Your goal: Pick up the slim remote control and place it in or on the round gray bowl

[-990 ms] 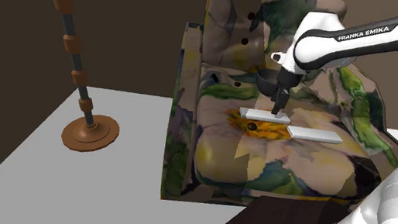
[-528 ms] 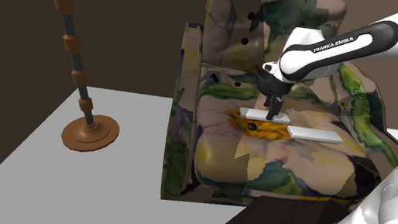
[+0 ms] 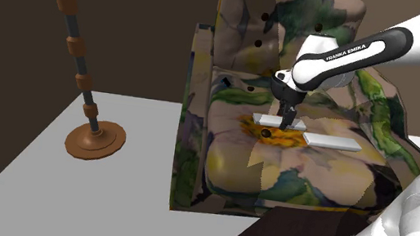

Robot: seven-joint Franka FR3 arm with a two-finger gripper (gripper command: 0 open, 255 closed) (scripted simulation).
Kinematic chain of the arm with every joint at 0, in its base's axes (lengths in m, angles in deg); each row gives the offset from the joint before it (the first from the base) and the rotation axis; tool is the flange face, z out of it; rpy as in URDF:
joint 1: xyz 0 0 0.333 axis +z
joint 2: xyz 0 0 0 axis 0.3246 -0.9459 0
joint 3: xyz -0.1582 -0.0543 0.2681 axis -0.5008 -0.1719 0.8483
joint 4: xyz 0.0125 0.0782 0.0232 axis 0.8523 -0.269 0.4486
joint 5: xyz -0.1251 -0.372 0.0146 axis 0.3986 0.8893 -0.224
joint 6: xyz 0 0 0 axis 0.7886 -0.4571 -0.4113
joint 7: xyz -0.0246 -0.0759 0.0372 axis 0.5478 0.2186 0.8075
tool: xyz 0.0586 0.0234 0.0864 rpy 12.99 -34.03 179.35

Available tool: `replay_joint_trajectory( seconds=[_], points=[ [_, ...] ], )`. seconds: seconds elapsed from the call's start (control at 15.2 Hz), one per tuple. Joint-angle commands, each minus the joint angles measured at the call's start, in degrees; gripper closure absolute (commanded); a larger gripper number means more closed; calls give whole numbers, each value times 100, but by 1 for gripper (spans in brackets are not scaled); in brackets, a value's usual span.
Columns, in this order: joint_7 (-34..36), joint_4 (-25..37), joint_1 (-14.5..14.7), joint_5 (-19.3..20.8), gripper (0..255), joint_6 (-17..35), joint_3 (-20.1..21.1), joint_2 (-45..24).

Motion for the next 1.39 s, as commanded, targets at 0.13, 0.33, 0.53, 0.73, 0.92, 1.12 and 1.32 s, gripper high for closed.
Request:
replay_joint_trajectory(
  seconds=[0.13,0.33,0.53,0.73,0.92,1.12,1.32],
  points=[
    [0,0,0,0,255,1,0,-1],
    [4,0,2,0,255,0,2,0],
    [4,-5,0,2,255,1,2,4],
    [0,0,0,-1,255,3,0,-2],
    [48,101,-11,61,255,-253,28,161],
    [88,215,-19,110,255,-507,57,309],
    [121,339,-26,148,255,-759,87,443]
  ],
)
